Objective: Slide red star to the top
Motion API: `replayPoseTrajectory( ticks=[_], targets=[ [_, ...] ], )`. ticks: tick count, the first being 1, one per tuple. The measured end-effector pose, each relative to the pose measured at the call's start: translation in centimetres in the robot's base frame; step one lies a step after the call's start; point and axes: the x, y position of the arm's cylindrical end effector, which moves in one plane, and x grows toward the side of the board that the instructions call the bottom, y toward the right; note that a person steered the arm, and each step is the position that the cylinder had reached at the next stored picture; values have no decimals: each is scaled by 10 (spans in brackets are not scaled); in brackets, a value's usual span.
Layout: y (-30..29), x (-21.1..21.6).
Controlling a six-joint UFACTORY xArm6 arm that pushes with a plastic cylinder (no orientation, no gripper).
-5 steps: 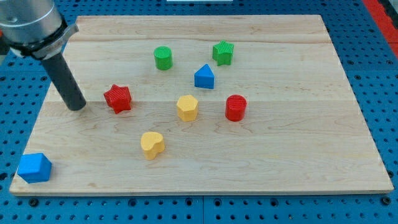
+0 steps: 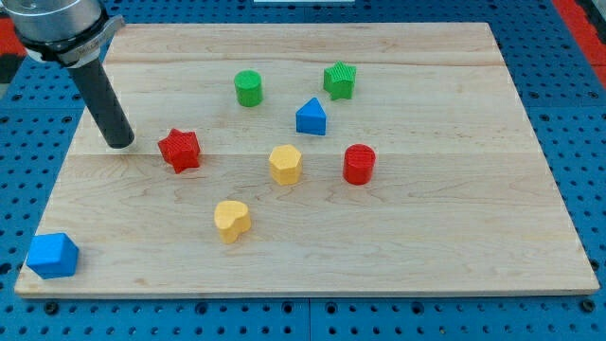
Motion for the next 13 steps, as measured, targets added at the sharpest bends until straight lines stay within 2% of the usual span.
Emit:
replayPoseTrajectory(
  ticks=[4,5,6,7,10,13],
  targets=[
    [21,-12],
    [5,-15],
    [-24,0],
    [-27,19],
    [24,67],
    [70,45]
  ],
)
